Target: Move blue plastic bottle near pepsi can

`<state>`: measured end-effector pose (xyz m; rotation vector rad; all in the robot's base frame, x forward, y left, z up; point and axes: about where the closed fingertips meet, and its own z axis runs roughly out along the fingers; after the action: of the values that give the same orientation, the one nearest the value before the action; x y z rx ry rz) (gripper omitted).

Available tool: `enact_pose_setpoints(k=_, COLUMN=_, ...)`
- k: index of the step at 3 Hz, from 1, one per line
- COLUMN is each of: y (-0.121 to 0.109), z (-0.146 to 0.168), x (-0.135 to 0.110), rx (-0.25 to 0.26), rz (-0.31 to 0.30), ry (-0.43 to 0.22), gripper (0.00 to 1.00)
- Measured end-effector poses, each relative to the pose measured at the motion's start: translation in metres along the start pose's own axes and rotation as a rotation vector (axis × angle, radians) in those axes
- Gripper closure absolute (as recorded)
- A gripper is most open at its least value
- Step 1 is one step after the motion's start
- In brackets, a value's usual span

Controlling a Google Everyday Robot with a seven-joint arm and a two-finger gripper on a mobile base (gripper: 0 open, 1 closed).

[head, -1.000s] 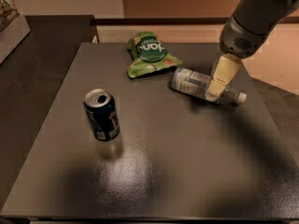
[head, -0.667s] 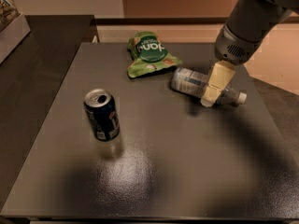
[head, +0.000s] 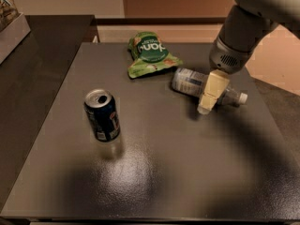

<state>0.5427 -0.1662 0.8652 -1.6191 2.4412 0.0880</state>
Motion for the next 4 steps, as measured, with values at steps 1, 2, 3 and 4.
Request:
enact_pose_setpoints(k=1, y=0.001, z=0.009, x=0.004, rx=-0.006, rz=0.006, ry=0.020, gripper=0.16)
enact_pose_setpoints(k=2, y=0.001, z=0.012, x=0.008, rx=-0.009, rz=0.010, ry=0.034, gripper=0.39)
enact_pose_setpoints(k=3, y=0.002, z=0.013, x=0.010, rx=-0.009, rz=0.011, ry=0.042, gripper=0.63)
enact_pose_setpoints(k=4, y=0.012, z=0.001, x=-0.002, rx=-0.006, rz=-0.017, ry=0.035, gripper=0.86)
